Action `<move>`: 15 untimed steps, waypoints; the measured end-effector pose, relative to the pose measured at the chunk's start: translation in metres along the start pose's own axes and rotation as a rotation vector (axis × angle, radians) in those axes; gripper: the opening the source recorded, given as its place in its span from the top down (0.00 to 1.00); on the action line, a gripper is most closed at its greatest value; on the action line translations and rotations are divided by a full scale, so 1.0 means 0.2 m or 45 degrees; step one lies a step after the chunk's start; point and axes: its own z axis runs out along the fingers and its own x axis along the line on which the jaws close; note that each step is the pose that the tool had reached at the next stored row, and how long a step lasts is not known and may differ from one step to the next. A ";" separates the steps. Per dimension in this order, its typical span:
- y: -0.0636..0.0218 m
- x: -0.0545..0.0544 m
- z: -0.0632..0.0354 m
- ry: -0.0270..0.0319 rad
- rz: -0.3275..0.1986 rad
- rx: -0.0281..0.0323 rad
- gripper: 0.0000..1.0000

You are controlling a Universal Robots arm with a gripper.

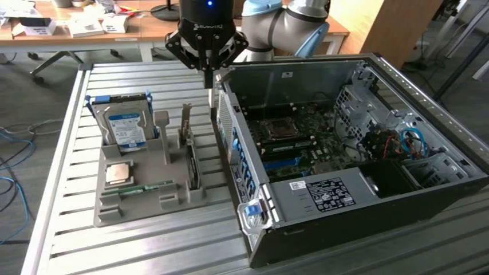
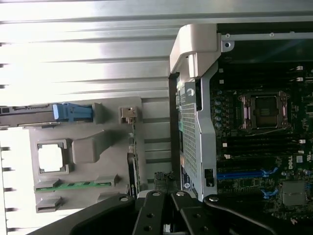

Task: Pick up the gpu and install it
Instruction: 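Reach for the gpu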

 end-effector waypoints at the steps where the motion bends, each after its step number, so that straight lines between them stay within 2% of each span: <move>1: 0.000 0.00 0.000 0.0000 0.000 0.0001 0.89; 15: -0.001 0.02 0.000 0.0001 0.000 0.0001 0.89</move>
